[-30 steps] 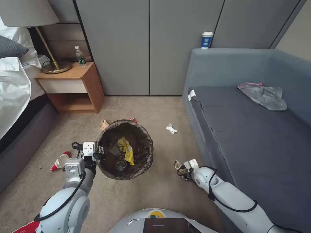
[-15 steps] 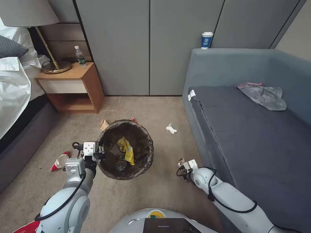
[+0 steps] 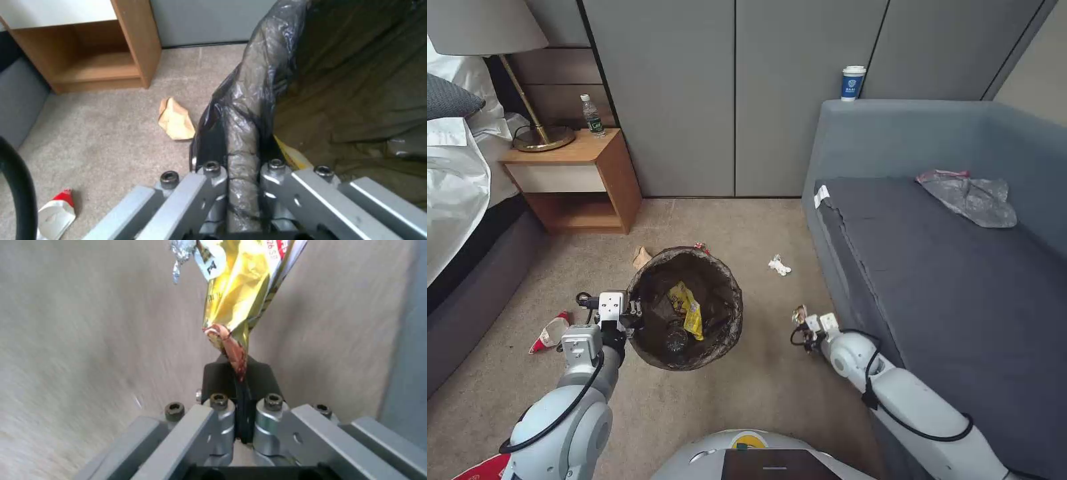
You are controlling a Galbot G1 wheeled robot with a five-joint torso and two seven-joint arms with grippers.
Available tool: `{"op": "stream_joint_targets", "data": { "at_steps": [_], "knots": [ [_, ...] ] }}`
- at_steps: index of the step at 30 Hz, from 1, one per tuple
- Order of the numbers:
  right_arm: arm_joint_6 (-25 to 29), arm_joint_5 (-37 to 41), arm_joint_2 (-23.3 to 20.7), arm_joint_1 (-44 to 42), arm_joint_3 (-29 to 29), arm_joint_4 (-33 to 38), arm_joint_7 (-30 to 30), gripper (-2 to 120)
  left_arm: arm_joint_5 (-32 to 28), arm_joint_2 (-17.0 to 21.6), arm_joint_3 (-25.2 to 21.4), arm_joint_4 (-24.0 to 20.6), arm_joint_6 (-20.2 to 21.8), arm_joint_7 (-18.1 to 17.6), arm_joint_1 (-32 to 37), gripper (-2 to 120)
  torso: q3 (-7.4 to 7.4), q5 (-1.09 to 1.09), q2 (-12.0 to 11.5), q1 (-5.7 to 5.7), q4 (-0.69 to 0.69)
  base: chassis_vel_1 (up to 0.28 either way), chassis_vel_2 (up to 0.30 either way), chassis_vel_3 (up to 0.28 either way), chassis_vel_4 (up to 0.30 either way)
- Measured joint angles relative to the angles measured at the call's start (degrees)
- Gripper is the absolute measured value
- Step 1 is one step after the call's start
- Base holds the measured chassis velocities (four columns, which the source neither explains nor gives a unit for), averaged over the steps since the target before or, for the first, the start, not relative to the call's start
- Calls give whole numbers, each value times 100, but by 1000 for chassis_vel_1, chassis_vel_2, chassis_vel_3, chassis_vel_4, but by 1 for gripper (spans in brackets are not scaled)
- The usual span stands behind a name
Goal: Pick up the trash bin, then pick up the garbage from the floor and place it into the trash bin.
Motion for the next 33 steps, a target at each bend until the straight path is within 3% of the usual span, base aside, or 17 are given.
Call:
{"op": "stream_joint_targets", "data": {
  "at_steps": [3, 10, 20, 23, 33],
  "knots": [
    [146, 7, -80, -76, 336, 739, 29, 0, 0, 4, 1, 19, 0, 0, -10, 2, 0, 0, 0, 0, 1, 0, 0, 0, 0],
    [287, 233, -87, -85, 788, 1706, 185, 0, -2, 0, 3, 32, 24, 2, -4, 2, 0, 0, 0, 0, 1, 0, 0, 0, 0],
    [320, 1014, -138, -130, 1622, 3477, 118, 0, 4, -2, 46, 82, 76, 3, 19, 2, 0, -1, 0, 0, 0, 0, 0, 0, 0],
    [404, 1438, -197, 69, 1571, 3947, -110, 0, 7, 3, 88, 111, 125, 3, 18, 2, 0, 0, 0, 0, 0, 0, 0, 0, 0],
    [415, 1986, -182, 761, 1047, 4176, -671, 0, 32, 3, 158, 154, 184, 6, 22, 2, 0, -1, 0, 0, 1, 0, 0, 0, 0]
  ]
}}
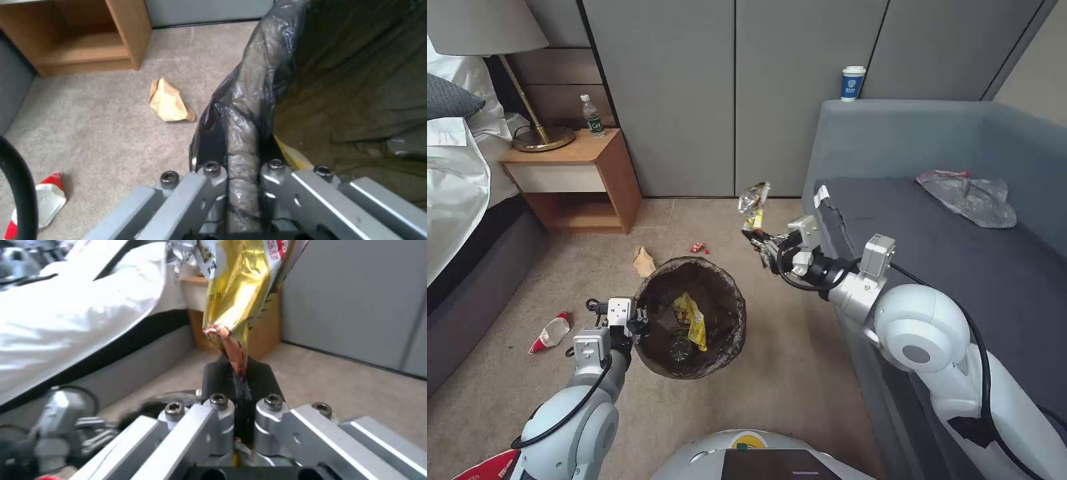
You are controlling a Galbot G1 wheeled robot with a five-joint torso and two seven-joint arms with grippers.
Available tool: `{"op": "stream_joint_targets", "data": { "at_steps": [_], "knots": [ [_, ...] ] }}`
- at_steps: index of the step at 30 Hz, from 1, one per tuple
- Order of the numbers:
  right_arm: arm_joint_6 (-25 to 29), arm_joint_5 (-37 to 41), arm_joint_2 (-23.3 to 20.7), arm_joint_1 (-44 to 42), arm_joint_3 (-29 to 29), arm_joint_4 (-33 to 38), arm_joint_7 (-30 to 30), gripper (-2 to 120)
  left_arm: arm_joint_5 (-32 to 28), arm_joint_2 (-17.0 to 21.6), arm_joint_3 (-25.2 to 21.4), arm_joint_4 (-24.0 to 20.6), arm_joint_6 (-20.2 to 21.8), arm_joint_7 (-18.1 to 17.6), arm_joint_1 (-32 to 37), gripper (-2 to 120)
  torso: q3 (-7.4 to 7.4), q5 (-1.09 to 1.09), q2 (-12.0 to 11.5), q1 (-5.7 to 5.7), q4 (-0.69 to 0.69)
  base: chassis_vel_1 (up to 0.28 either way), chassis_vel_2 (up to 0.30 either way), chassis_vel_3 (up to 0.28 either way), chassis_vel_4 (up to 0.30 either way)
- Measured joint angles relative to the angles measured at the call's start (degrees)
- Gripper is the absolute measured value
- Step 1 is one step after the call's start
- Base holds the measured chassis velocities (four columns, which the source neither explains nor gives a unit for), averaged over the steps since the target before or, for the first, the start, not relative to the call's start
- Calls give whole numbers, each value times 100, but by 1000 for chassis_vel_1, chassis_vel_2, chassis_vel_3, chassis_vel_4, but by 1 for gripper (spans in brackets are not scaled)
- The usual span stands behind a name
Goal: Pick up the trash bin, then pick up the garbage from the floor and place it into the trash bin.
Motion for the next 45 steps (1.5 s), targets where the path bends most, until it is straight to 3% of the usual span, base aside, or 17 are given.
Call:
{"op": "stream_joint_targets", "data": {
  "at_steps": [10, 19, 29, 34, 37, 40, 43, 45],
  "knots": [
    [-100, 183, -105, 190, -775, 49, -174, 0, 1, 82, 65, 4, 86, 13, -21, 2, 0, 0, 0, 0, -1, 0, 0, 0, 0],
    [-190, 95, -41, 439, -1805, -46, 152, 0, 4, 94, 63, -40, 145, 16, -39, 2, 0, 0, 0, 0, 0, 0, 0, 0, 0],
    [-258, 88, 98, 699, -2315, -187, 435, -2, 28, 77, 60, -41, 171, 18, -58, 2, 0, 0, 0, 0, -1, 0, 0, 0, 0],
    [-379, 132, 165, 825, -2452, -224, 631, 12, 30, 64, 61, -41, 173, 22, -60, 2, 0, 0, 0, 0, -1, 0, 0, 0, 0],
    [-414, 146, 210, 921, -2509, -268, 697, 30, 30, 56, 57, -41, 174, 24, -59, 2, 0, 0, 0, 0, -1, 0, 0, 0, 0],
    [-421, 155, 213, 936, -2514, -267, 705, 35, 30, 56, 56, -41, 175, 25, -59, 2, 0, 0, 0, 0, -1, 0, 0, 0, 0],
    [-431, 170, 207, 946, -2515, -245, 710, 51, 30, 54, 60, -40, 175, 33, -70, 2, 0, 0, 0, 0, -1, 0, 0, 0, 0],
    [-432, 169, 203, 936, -2515, -244, 710, 54, 30, 52, 64, -37, 176, 36, -75, 2, 0, 0, 0, 0, -1, 0, 0, 0, 0]
  ]
}}
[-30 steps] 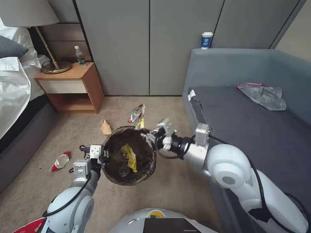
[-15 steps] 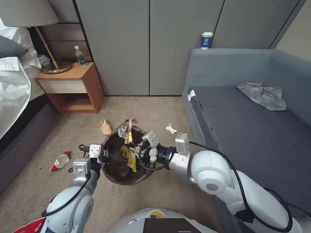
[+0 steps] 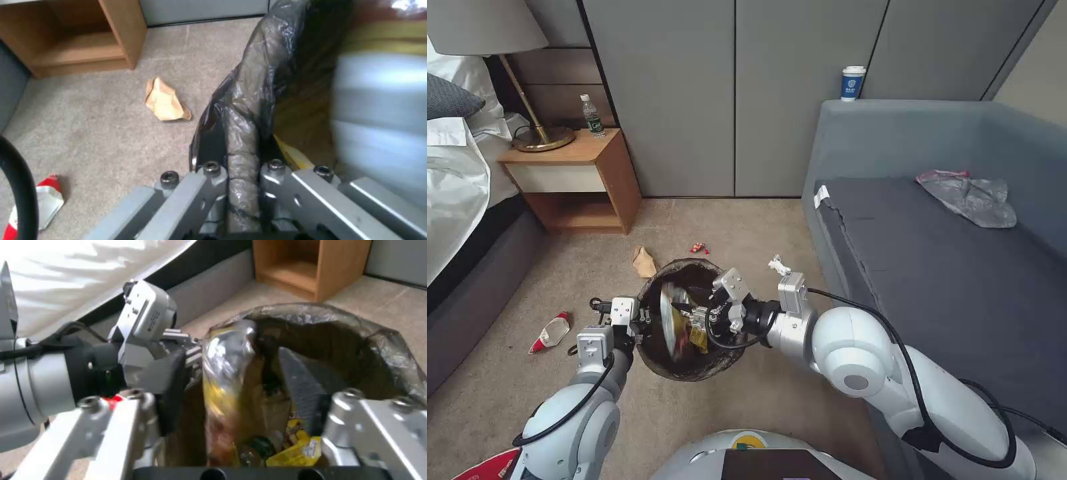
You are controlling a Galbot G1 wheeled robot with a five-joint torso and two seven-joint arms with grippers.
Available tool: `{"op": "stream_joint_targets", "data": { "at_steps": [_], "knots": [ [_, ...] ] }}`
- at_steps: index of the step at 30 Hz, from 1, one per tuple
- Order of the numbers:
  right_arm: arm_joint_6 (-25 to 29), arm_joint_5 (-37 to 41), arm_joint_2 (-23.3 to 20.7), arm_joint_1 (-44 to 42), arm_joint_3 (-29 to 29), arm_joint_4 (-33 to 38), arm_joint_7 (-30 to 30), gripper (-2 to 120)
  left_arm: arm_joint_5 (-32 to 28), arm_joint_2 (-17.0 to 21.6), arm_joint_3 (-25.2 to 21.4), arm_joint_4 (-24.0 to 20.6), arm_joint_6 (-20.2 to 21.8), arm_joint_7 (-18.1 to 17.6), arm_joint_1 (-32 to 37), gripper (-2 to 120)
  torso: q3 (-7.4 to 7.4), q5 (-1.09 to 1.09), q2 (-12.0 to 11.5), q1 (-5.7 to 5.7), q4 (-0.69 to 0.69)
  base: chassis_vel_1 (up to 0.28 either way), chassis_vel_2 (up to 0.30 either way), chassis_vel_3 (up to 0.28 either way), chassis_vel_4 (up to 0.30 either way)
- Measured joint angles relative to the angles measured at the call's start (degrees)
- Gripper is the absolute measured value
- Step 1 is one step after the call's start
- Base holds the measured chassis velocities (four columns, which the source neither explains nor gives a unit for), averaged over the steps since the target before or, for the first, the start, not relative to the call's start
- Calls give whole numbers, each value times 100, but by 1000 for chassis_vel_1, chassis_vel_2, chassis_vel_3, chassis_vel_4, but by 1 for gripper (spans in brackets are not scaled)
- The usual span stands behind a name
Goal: Pick up the trash bin, then pick up the garbage from the floor and place it into the trash bin.
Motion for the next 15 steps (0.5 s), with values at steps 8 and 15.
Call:
{"op": "stream_joint_targets", "data": {
  "at_steps": [8, 15],
  "knots": [
    [-5, -10, -1, -26, 9, -8, -2, 83, 9, -8, 0, 11, 0, 21, -11, 2, 0, 0, 0, 0, 0, 0, 0, 0, 0],
    [-4, -21, 5, -46, 52, -6, -7, 99, 11, -14, -9, 16, -1, 26, -14, 2, 0, 1, 0, 0, 0, 0, 0, 0, 0]
  ]
}}
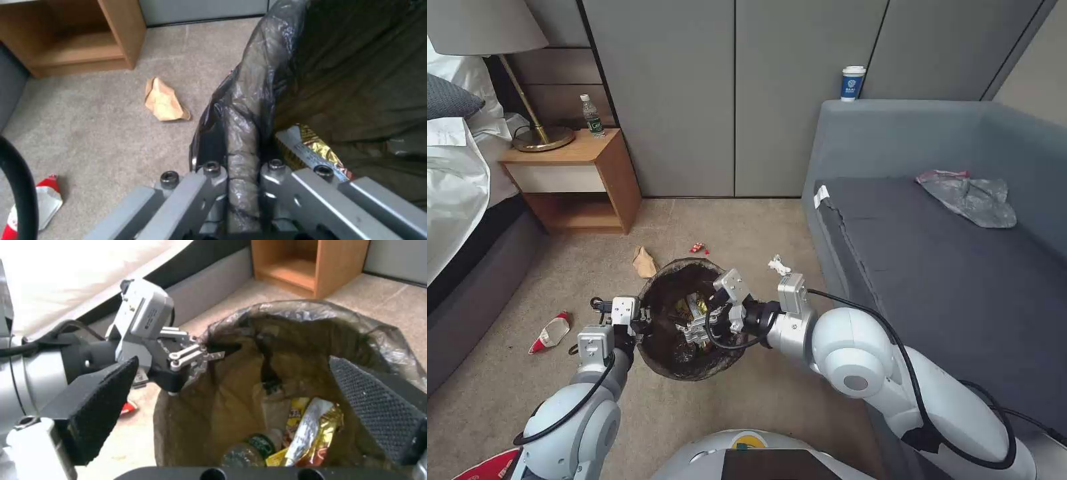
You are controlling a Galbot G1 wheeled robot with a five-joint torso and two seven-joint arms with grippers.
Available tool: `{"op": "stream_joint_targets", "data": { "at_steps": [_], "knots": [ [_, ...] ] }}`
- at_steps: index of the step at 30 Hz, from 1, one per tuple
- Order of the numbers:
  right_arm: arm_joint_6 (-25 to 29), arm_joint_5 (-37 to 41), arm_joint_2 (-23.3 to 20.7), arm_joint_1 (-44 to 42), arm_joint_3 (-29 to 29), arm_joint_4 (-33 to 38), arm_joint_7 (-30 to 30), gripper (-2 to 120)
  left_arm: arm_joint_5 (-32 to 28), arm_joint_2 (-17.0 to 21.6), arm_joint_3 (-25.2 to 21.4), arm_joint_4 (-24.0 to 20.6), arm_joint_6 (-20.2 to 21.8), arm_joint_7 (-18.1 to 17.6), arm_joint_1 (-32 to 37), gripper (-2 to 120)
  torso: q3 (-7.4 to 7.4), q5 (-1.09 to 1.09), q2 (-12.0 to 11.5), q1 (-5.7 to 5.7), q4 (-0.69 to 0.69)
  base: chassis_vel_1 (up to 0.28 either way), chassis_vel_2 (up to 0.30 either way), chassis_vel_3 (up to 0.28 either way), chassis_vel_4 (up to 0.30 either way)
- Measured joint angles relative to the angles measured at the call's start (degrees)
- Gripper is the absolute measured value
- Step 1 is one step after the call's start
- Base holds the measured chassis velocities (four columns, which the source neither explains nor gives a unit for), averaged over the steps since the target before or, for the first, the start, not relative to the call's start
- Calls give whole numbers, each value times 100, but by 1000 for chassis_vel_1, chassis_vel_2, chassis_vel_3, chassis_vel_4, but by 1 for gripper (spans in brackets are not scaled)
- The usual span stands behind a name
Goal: Pick up the trash bin, then pick up the garbage from the floor and place it into the trash bin.
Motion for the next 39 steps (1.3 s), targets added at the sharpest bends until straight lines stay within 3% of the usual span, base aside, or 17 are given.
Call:
{"op": "stream_joint_targets", "data": {
  "at_steps": [8, 15, 18, 20, 22, 23, 26, 31, 34, 35, 38, 39],
  "knots": [
    [564, 2, -199, -128, 700, 255, -337, 100, -1, -17, -18, 1, -4, 4, -3, 2, 0, 0, 0, 0, -1, 0, 0, 0, 0],
    [1220, -241, -381, -371, 1280, 389, -161, 100, -12, -40, -32, 3, -12, 5, -14, 2, 0, 0, 0, 0, 2, 0, 0, 0, 0],
    [1504, -712, -389, -1044, 2107, 404, -202, 100, -13, -63, -15, 30, -19, 6, -37, 2, 0, 1, 0, 0, 0, 0, 0, 0, 0],
    [1558, -811, -387, -1166, 2263, 407, -250, 100, -13, -64, -15, 32, -20, 6, -41, 2, 0, 0, 0, 0, 0, 0, 0, 0, 0],
    [1798, -1258, -347, -1703, 2957, 436, -462, 100, -19, -66, -24, 41, -22, 8, -67, 2, 0, 1, 0, 0, -1, 0, 0, 0, 0],
    [1798, -1258, -347, -1703, 2957, 436, -462, 100, -19, -66, -24, 41, -22, 8, -67, 2, 0, 1, 0, 0, -1, 0, 0, 0, 0],
    [2004, -1888, -68, -2589, 3924, 595, -623, 100, -53, -58, -61, 44, -26, 14, -114, 2, 0, 1, 0, 0, -1, 0, 0, 0, 0],
    [2265, -2727, 408, -3355, 4614, 598, -737, 100, -64, -37, -87, 23, -29, 27, -121, 2, -1, 0, 0, 0, 2, 0, 0, 0, 0],
    [2784, -3555, 1242, -4217, 5145, 514, -925, 100, -57, -25, -124, -7, -50, 56, -108, 2, -1, 1, 0, 0, 0, 0, 0, 0, 0],
    [2784, -3555, 1242, -4217, 5145, 514, -925, 100, -57, -25, -124, -7, -50, 56, -108, 2, -1, 1, 0, 0, 0, 0, 0, 0, 0],
    [3346, -4483, 2061, -4974, 5409, 501, -955, 100, 2, -26, -136, -21, -97, 80, -104, 2, -1, -1, 1, 0, -2, 0, 0, 0, 0],
    [3346, -4483, 2061, -4974, 5409, 501, -955, 100, 2, -26, -136, -21, -97, 80, -104, 2, -1, -1, 1, 0, -2, 0, 0, 0, 0]
  ]
}}
